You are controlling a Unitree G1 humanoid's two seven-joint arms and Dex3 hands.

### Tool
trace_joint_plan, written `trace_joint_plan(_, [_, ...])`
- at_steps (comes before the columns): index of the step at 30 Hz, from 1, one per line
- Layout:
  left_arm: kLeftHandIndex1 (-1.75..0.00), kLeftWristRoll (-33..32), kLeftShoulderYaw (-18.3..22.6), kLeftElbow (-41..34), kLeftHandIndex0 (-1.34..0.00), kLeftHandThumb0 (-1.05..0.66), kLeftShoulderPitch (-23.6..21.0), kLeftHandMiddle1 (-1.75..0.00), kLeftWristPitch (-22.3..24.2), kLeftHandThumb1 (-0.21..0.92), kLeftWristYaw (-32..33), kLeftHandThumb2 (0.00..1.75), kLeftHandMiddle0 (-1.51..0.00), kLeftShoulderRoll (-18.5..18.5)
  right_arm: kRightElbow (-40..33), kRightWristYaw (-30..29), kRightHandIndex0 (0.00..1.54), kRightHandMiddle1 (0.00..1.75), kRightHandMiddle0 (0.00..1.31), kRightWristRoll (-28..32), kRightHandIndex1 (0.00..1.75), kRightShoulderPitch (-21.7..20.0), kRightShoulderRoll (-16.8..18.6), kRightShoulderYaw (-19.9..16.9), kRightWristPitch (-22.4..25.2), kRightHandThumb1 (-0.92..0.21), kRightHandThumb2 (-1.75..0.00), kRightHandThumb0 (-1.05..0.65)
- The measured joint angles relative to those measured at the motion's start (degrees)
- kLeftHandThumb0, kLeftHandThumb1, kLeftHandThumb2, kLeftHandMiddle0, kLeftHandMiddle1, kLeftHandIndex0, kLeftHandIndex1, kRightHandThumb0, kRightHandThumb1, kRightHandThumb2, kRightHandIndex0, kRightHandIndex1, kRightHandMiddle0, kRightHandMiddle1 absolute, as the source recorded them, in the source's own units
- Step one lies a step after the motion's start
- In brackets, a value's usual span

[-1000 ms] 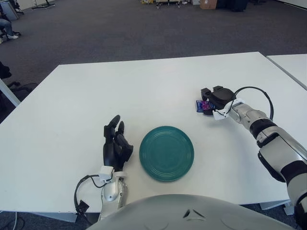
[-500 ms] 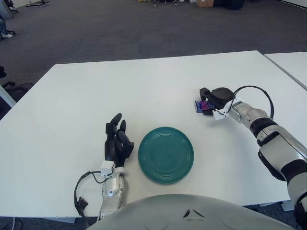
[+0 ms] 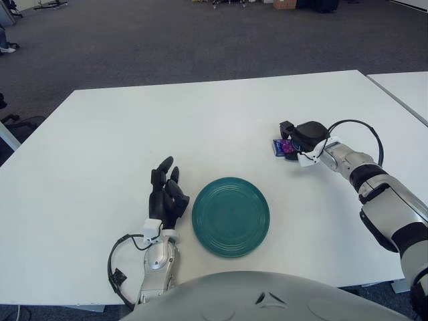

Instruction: Put the gum into the plate.

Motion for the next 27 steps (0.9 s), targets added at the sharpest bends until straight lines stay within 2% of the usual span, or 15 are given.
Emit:
trace_joint_plan(10, [-0.90,1.4,-0.2,-0.7,-0.08,-0.88,0.1,0.00,0.3,0.92,1.1,1.04,-0.44,0.1,-0.9,0.7,0.72,1.75,0.42,2.0,1.75,-0.9,0.0,-2.3,-0.8,-0.57,-0.99,-0.41])
trace_joint_plan(17, [-0.90,2.2,-0.6,-1.2,-0.07,-0.85,0.3,0.00,0.9,0.92,1.3,1.04,-0.42,0.2,-4.8,1.2,0.73,1.75,0.44,3.1,1.75,-2.3,0.0,-4.7,-0.1,-0.54,-1.03,-0.42])
trace_joint_plan(20, [-0.90,2.2,-0.7,-1.5,-0.07,-0.84,0.4,0.00,1.1,0.92,1.3,1.05,-0.41,0.2,-8.6,2.2,0.75,1.75,0.46,4.1,1.75,-2.3,-0.2,-5.9,0.0,-0.52,-1.06,-0.42])
trace_joint_plan(27, [-0.89,2.2,-1.1,-2.0,-0.05,-0.82,0.5,0.00,1.1,0.92,1.3,1.04,-0.39,0.3,-24.6,8.0,0.78,1.75,0.48,6.8,1.75,1.3,-1.8,-9.7,0.8,-0.49,-1.10,-0.43])
